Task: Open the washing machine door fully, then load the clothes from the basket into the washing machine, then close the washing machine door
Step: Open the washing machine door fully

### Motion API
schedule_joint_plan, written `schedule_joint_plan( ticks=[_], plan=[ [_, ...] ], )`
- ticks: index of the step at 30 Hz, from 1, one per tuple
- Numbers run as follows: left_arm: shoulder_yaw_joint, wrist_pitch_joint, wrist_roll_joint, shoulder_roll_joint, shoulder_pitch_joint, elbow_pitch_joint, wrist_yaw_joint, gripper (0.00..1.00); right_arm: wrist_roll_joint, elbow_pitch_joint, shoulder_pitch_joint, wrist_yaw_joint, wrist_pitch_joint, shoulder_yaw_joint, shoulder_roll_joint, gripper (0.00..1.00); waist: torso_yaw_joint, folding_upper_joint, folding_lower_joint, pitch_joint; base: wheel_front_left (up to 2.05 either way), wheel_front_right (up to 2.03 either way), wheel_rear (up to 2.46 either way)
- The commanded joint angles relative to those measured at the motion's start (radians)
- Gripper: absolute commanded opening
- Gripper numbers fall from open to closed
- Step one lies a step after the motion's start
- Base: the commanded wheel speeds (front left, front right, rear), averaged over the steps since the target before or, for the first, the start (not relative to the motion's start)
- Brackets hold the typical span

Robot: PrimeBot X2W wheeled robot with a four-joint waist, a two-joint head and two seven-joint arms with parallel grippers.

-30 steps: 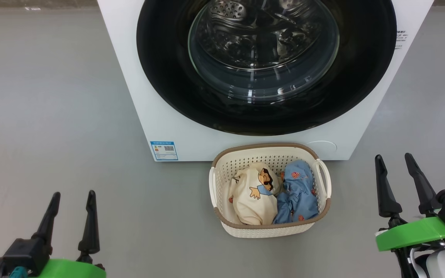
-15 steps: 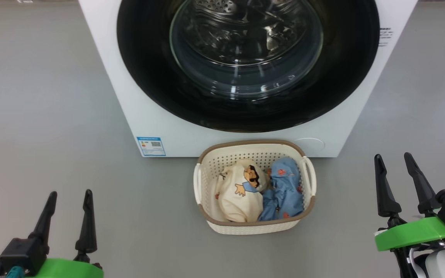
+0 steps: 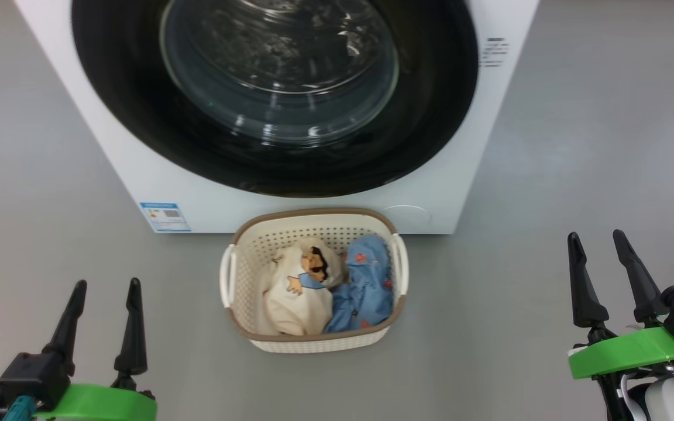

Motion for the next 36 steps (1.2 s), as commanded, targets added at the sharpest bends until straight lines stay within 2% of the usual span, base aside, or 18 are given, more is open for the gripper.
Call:
schedule_joint_plan(
  ticks=[1,14,26,33,34,35,36],
  plan=[
    [0.036,-0.006,0.008,0.024,-0.042,-0.029,0.001,1.00,-0.002,-0.027,-0.033,0.005,-0.013,0.020,-0.014,1.00,-0.002,0.0000,0.0000,0.000,1.23,1.23,-2.46],
    [0.021,-0.006,-0.043,0.028,-0.041,-0.041,0.001,1.00,-0.005,-0.029,-0.034,0.005,-0.013,0.012,-0.012,1.00,-0.013,0.0000,0.0000,-0.001,0.84,0.84,-1.68],
    [0.015,-0.006,-0.039,0.020,-0.040,-0.038,0.001,1.00,-0.002,-0.018,-0.040,0.005,-0.013,0.010,-0.016,1.00,-0.009,0.0000,0.0000,0.000,0.06,0.06,-0.12],
    [0.008,-0.006,-0.040,-0.003,-0.032,-0.037,0.001,1.00,0.017,-0.007,-0.075,0.005,-0.013,-0.004,-0.005,1.00,-0.005,0.0000,0.0000,0.009,0.00,0.00,0.00],
    [0.007,-0.006,-0.042,-0.008,-0.030,-0.036,0.001,1.00,0.029,-0.003,-0.085,0.005,-0.013,-0.006,-0.001,0.82,-0.005,0.0000,0.0000,0.011,0.00,0.00,0.00],
    [0.006,-0.006,-0.043,-0.011,-0.029,-0.035,0.001,1.00,0.040,0.003,-0.095,0.005,-0.013,-0.006,0.002,0.49,-0.005,0.0000,0.0000,0.013,0.00,0.00,0.00],
    [0.005,-0.006,-0.045,-0.015,-0.028,-0.033,0.001,1.00,0.053,0.008,-0.106,0.005,-0.013,-0.003,0.005,0.25,-0.005,0.0000,0.0000,0.016,0.00,0.00,0.00]
  ],
)
